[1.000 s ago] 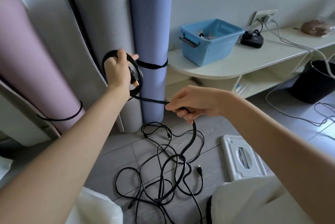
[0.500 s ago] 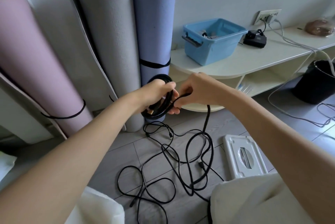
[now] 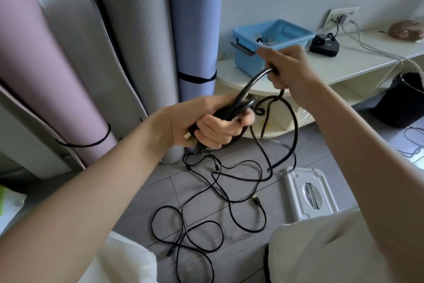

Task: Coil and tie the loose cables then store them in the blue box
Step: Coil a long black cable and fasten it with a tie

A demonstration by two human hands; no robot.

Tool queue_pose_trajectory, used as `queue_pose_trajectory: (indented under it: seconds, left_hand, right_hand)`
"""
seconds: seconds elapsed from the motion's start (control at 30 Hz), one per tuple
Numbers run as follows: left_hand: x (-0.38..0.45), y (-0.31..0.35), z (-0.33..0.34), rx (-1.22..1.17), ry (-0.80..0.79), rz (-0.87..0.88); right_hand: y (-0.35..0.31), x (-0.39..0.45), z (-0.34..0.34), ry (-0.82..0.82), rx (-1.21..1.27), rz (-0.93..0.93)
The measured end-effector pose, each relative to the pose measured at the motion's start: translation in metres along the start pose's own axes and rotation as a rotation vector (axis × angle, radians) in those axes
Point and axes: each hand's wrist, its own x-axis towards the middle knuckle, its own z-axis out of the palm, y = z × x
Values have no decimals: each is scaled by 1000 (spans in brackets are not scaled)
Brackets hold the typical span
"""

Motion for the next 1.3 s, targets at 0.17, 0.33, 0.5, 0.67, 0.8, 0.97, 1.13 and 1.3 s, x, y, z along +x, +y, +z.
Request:
queue_pose_trajectory:
  seconds: [0.17,0.33,0.5,0.67,0.8,0.97,1.13,1.3]
  left_hand:
    - [-1,17,7,-177,-118,134]
    - [-4,27,21,-267,-202,334]
    - [-10,37,-1,-516,269,883]
    - [-21,31,-30,-370,803,1166]
    - [-22,19,-53,-149,1152,989]
    - [-1,-7,-54,313,1281,469]
    - [-1,-12,-36,507,967,67]
    - [-13,-10,-27,384,708,44]
  right_hand:
    - [4,1,3,65,44,84]
    - [19,-13,26,-1,133,204]
    - [46,-38,68,-288,-191,384]
    - [55,-55,85,-520,-677,119]
    - [48,-64,84,-547,-895,-207]
    - [16,-48,68,-420,-1059,-383]
    - [18,-36,45,-385,-996,-289]
    - [11,-22,26,-333,-711,-204]
